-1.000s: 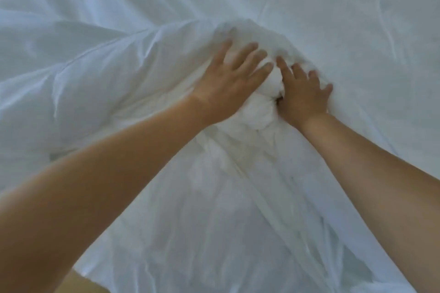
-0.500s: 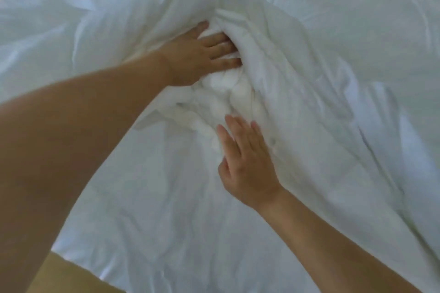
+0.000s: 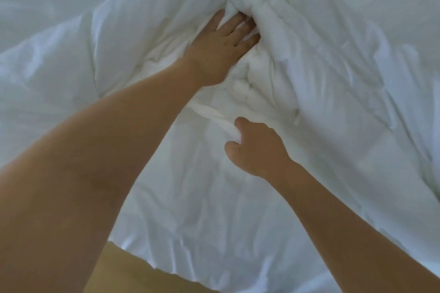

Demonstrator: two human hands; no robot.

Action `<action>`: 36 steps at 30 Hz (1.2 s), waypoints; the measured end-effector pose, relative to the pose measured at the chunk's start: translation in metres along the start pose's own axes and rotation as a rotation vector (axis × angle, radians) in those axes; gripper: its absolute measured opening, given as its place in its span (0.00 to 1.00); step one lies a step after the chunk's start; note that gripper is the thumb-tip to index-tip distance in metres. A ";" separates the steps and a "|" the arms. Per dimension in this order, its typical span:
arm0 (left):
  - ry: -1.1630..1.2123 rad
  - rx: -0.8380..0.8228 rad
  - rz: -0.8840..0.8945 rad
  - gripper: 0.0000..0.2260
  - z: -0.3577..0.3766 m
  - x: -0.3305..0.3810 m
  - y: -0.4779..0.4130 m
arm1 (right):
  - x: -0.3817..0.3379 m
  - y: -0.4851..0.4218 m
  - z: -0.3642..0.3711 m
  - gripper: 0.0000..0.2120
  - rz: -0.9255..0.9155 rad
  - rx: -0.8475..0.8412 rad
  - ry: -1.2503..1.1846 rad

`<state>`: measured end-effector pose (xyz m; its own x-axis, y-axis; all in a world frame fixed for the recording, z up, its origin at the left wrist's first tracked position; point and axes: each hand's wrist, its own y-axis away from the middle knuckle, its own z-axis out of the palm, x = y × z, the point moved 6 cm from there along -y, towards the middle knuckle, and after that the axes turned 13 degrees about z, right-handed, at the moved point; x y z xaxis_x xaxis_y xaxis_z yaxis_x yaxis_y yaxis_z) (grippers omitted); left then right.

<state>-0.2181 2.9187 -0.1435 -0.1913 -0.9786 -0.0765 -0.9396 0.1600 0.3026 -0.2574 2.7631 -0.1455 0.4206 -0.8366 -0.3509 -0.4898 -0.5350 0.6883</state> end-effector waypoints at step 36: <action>0.588 0.347 -0.780 0.12 -0.046 0.298 0.328 | 0.093 0.250 0.067 0.11 -0.389 0.288 0.121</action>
<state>-0.5700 2.6739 -0.0236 0.5866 -0.7200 0.3707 -0.7908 -0.6079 0.0707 -0.3922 2.5439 -0.0486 0.6917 -0.5577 -0.4589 -0.4628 -0.8301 0.3111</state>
